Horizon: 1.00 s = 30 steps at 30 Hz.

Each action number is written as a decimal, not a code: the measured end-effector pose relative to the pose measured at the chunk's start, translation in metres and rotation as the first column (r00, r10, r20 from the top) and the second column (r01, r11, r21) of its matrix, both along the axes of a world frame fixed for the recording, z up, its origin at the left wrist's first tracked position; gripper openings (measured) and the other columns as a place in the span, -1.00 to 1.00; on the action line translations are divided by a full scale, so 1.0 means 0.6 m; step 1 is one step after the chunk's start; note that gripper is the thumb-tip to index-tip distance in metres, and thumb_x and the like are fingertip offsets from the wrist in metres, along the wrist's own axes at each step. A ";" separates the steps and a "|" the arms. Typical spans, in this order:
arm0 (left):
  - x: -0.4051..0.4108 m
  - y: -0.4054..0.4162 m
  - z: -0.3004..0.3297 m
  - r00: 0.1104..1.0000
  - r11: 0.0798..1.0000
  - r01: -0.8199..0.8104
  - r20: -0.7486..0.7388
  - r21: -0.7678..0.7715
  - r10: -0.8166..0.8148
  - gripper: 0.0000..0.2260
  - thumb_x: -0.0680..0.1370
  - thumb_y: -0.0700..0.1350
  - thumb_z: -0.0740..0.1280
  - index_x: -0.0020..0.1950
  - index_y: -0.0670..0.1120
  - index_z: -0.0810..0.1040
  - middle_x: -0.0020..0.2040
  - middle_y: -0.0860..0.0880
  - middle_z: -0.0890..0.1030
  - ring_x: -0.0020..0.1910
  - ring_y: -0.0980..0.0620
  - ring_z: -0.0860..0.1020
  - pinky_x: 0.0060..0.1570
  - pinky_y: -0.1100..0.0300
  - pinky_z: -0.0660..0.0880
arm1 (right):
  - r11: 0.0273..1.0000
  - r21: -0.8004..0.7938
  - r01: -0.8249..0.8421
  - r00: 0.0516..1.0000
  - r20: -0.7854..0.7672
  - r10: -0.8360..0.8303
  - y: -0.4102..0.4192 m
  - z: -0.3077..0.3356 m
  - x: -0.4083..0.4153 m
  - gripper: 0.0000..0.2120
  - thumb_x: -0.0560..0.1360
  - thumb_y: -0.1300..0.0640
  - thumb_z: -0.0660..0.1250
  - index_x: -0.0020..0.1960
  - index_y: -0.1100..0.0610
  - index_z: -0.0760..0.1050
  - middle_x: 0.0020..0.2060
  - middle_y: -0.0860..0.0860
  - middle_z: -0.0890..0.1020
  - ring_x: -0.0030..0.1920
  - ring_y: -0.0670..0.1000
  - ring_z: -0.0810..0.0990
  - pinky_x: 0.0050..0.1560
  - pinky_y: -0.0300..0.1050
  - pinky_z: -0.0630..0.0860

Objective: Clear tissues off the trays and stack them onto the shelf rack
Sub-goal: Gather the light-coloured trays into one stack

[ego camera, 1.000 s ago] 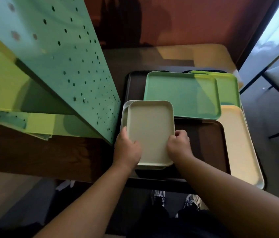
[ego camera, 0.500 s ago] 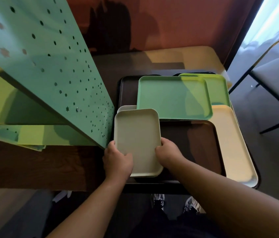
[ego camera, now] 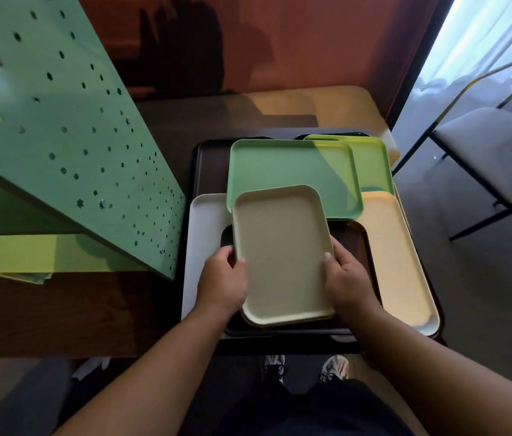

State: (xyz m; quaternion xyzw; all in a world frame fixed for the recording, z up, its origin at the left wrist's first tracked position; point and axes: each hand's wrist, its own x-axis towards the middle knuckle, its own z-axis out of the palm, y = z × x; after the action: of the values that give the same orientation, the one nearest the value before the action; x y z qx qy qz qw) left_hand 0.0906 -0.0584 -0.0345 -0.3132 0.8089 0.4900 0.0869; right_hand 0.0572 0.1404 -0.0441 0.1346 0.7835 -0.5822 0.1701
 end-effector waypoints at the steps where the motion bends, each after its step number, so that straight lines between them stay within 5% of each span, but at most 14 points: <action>1: -0.003 0.007 -0.002 0.999 0.998 0.047 -0.003 -0.050 -0.047 -0.79 0.60 -0.08 0.22 0.16 -0.02 0.60 0.06 0.00 0.66 -0.05 0.02 0.62 0.03 0.05 0.60 | 1.000 0.013 -0.005 0.999 -0.034 0.006 0.008 0.003 0.001 -0.55 0.65 0.23 0.10 0.32 -0.22 0.53 0.03 -0.23 0.72 0.04 -0.16 0.68 0.06 -0.18 0.59; 5: -0.016 0.046 -0.002 0.992 0.969 0.125 0.006 -0.214 -0.127 -0.81 0.55 -0.16 0.15 0.00 0.00 0.55 -0.01 -0.05 0.61 -0.14 -0.06 0.58 -0.07 -0.05 0.61 | 0.996 0.085 0.011 0.998 -0.070 -0.005 0.040 0.011 -0.001 -0.55 0.58 0.26 0.12 0.26 -0.18 0.55 0.00 -0.12 0.71 -0.02 -0.08 0.67 0.07 -0.05 0.61; 8: -0.022 0.054 0.012 0.995 0.970 0.097 0.006 -0.222 -0.098 -0.78 0.54 -0.19 0.14 0.07 -0.02 0.53 -0.01 -0.04 0.62 -0.09 -0.10 0.58 -0.05 -0.04 0.60 | 0.985 0.175 -0.001 1.000 -0.022 0.005 0.035 0.010 0.003 -0.44 0.50 0.13 0.14 0.51 -0.05 0.38 0.19 0.02 0.56 0.17 0.02 0.56 0.33 0.07 0.48; 13: -0.027 0.085 0.023 0.996 0.980 0.086 -0.018 -0.181 -0.091 -0.78 0.56 -0.18 0.22 0.17 -0.01 0.53 0.03 -0.01 0.62 -0.06 -0.06 0.57 -0.19 0.12 0.45 | 0.972 0.222 -0.074 0.997 0.018 0.071 0.072 -0.008 -0.008 -0.34 0.43 0.14 0.08 0.54 -0.04 0.30 0.24 0.02 0.52 0.24 0.06 0.53 0.34 0.11 0.47; 17: -0.036 0.085 0.006 0.999 0.999 0.013 -0.042 -0.043 -0.015 -0.55 0.52 -0.12 0.33 0.42 -0.02 0.44 0.10 0.02 0.60 0.05 -0.06 0.60 0.02 0.10 0.52 | 0.974 0.184 -0.134 0.988 -0.045 0.145 0.096 0.013 -0.047 -0.55 0.50 0.35 0.15 0.12 -0.17 0.52 -0.10 -0.21 0.65 -0.11 -0.17 0.64 -0.02 -0.19 0.61; 19: -0.046 0.067 -0.010 0.995 0.984 -0.074 -0.056 0.160 0.084 -0.55 0.50 -0.07 0.38 0.39 -0.10 0.48 0.11 -0.05 0.68 0.01 -0.10 0.67 0.07 -0.01 0.61 | 0.975 0.120 -0.187 0.980 -0.046 0.194 0.105 0.024 -0.075 -0.49 0.50 0.44 0.19 0.00 -0.19 0.57 -0.17 -0.17 0.68 -0.23 -0.11 0.65 -0.08 -0.10 0.60; 23: -0.080 0.013 -0.034 0.979 0.925 -0.081 -0.143 0.370 0.143 -0.65 0.51 -0.02 0.41 0.23 -0.17 0.59 0.05 -0.19 0.73 0.09 -0.23 0.68 0.20 -0.16 0.57 | 0.938 0.010 -0.347 0.937 0.045 0.346 0.123 0.016 -0.134 -0.55 0.52 0.49 0.25 0.19 0.03 0.63 -0.02 0.06 0.71 -0.13 0.03 0.67 -0.07 -0.14 0.64; 28: -0.086 -0.005 -0.058 0.982 0.979 0.052 -0.189 0.197 -0.014 -0.83 0.58 -0.04 0.40 0.07 -0.13 0.60 -0.03 -0.20 0.72 -0.08 -0.22 0.71 0.06 -0.17 0.63 | 0.943 0.022 -0.331 0.944 0.022 0.330 0.134 -0.009 -0.186 -0.82 0.50 0.23 0.43 0.08 0.11 0.69 0.07 0.07 0.72 0.11 0.12 0.67 0.23 0.09 0.57; 30: -0.078 -0.002 -0.072 0.957 0.992 -0.025 -0.285 0.126 0.060 -0.86 0.58 -0.03 0.41 -0.02 -0.10 0.58 -0.12 -0.16 0.70 -0.22 -0.14 0.69 -0.06 -0.11 0.67 | 0.945 -0.173 -0.277 0.957 0.037 0.288 0.144 -0.019 -0.190 -0.73 0.55 0.16 0.38 0.24 0.18 0.60 0.04 0.10 0.71 -0.01 0.09 0.70 0.08 0.07 0.65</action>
State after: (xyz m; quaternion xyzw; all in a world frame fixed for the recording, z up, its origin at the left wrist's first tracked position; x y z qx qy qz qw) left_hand 0.0440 -0.0594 -0.0779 -0.2499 0.7748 0.5803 -0.0236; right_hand -0.0566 0.2270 -0.0554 0.0242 0.7379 -0.6106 0.2865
